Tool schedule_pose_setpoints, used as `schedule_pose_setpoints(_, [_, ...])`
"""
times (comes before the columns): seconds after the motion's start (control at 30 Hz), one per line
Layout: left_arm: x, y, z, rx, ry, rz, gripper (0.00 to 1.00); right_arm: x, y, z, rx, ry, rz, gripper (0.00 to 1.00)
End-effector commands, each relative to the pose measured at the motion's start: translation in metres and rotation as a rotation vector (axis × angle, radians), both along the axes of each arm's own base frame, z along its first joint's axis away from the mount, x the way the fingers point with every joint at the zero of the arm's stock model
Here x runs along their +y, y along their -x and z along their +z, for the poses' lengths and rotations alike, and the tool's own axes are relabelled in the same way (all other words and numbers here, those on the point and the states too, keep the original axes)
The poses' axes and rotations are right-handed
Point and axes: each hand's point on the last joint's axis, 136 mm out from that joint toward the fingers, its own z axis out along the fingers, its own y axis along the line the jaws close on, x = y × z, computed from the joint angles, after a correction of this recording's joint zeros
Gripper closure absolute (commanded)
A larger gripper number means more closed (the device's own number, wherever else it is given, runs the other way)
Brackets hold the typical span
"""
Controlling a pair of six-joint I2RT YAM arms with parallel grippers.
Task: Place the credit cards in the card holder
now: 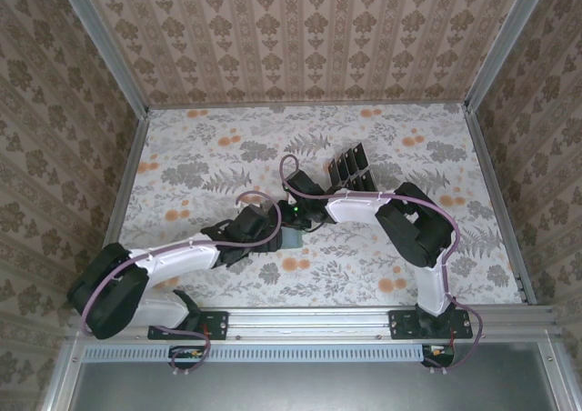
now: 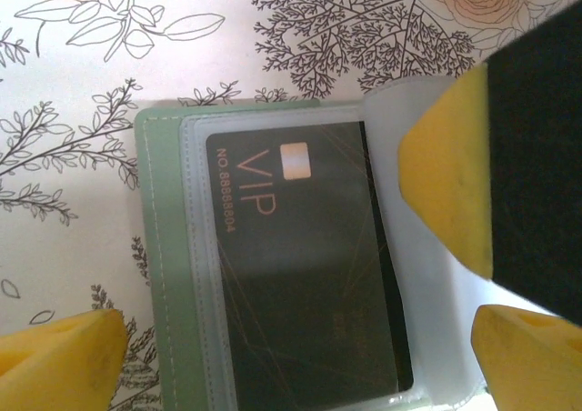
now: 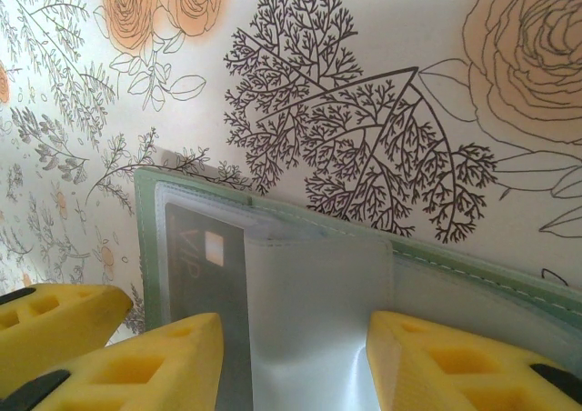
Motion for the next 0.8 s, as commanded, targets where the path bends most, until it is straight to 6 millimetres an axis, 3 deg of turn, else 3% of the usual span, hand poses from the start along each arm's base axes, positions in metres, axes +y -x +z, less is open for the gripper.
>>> schedule_pose_setpoints(0.0, [-0.005, -0.009, 0.004, -0.030, -0.015, 0.002, 0.00, -0.018, 0.017, -0.034, 0.098, 0.082, -0.019, 0.51])
schedule_pose_setpoints(0.17, [0.005, -0.005, -0.008, -0.009, -0.062, 0.023, 0.00, -0.017, 0.014, -0.025, 0.088, 0.070, -0.018, 0.51])
schedule_pose_setpoints(0.57, [0.021, 0.005, -0.028, 0.035, -0.109, 0.070, 0.00, -0.028, 0.003, 0.035, -0.053, -0.001, -0.044, 0.50])
schedule_pose_setpoints(0.77, [0.024, 0.007, -0.030, 0.038, -0.110, 0.080, 0.00, -0.038, 0.007, 0.034, -0.063, 0.018, -0.067, 0.49])
